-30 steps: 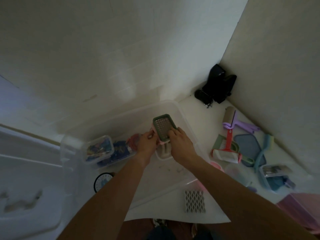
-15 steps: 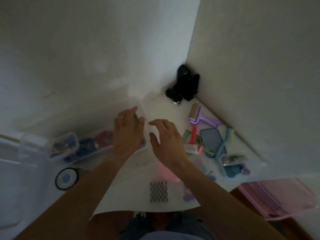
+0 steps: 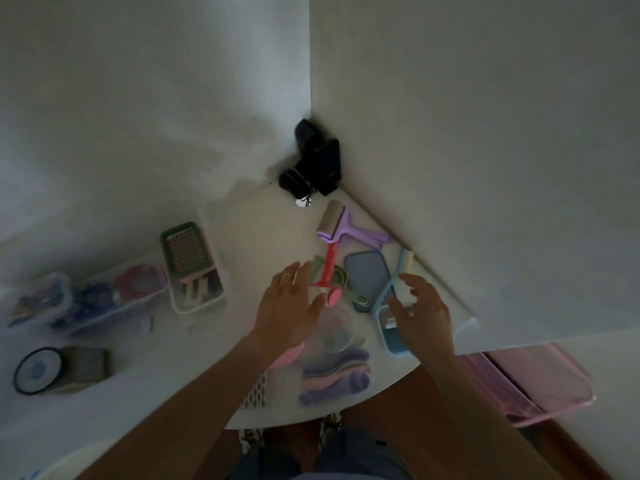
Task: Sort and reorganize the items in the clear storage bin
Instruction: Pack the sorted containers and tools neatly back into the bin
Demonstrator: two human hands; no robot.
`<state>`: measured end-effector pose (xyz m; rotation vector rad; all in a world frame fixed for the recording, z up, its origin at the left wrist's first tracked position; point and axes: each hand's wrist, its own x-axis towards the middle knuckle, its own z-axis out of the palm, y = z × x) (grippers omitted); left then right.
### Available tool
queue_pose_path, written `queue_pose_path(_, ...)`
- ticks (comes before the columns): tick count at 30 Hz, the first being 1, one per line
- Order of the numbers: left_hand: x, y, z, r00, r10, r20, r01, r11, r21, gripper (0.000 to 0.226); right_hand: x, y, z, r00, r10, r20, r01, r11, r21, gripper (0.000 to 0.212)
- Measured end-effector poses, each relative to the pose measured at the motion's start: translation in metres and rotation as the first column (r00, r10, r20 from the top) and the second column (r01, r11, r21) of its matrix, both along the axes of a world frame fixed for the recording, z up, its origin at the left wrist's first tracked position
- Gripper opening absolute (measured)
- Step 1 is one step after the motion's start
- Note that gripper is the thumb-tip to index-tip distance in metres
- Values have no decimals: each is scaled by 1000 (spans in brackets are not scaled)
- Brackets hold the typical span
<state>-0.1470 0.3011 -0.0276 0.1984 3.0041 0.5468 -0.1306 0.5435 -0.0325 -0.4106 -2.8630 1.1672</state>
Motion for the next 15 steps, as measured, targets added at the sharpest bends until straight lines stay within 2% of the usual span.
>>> queue_pose_path(4,6,8,-8,997,64,37,-63,998,-24,70,2,38,-9,994,-108,17,109,991,-82,38)
queue_pose_path(8,17,11,-14,995,70,77,-68,997,-27,65,12,63,-21,978,-165,127,179,977,-115,35)
queue_pose_path(12,25,24,-13,997,44,61,-44,999,7,59,-1,63,-28,980,-124,158,153,970,-186,29)
queue_pose_path(15,28,38,-13,999,-41,15,40,998,49,57,-47,50,-33,991,-3,133,21,991,-136,24)
